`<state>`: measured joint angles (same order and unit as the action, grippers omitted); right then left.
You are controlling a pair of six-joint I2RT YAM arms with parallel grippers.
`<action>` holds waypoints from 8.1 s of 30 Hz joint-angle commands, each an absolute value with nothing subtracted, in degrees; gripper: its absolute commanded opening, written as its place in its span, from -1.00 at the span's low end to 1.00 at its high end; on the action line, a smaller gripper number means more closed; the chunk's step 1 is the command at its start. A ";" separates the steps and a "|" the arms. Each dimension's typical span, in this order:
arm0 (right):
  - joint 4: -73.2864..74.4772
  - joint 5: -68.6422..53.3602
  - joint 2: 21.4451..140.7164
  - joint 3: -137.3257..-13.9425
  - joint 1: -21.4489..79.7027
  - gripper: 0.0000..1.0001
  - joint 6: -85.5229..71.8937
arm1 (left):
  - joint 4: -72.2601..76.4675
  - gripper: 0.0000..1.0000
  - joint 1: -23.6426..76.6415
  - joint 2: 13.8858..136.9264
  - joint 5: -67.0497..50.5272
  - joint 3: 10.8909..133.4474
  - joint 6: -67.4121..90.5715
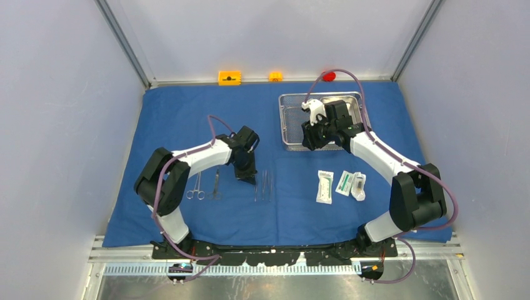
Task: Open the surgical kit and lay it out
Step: Place the medical item in the surgical kit, then pick up the medical item from the container.
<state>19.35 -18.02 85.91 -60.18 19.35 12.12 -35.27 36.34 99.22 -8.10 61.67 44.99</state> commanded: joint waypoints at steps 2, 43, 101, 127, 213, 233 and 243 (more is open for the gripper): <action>18.48 -17.67 86.15 -60.27 19.14 -0.14 12.99 | -33.84 -1.00 35.98 99.64 -9.10 61.71 45.69; 18.28 -15.90 85.80 -62.41 18.15 -0.14 9.21 | -32.81 -0.56 34.63 96.87 -11.00 62.35 45.26; 57.34 -18.23 124.63 -104.97 2.43 0.26 40.50 | -54.66 0.71 21.54 107.48 -29.67 101.29 -20.11; 54.29 -13.42 128.19 -101.71 3.17 0.22 49.65 | -54.59 0.79 15.47 115.23 -33.84 109.73 -19.24; 30.57 -2.60 125.87 -99.82 3.45 -0.88 10.85 | -55.03 0.89 11.79 116.99 -35.14 110.14 -18.39; 36.10 -9.12 120.75 -105.29 -1.23 -0.99 8.29 | -50.21 1.00 10.96 117.28 -27.50 112.28 -10.02; 35.69 -11.04 117.20 -106.33 -1.52 -1.00 4.78 | -45.99 0.85 11.38 116.77 -35.56 112.52 -3.04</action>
<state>36.42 -9.28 122.43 -103.50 -1.65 7.38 -50.13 11.07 117.95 -30.72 110.13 -6.46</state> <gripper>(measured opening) 0.022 0.951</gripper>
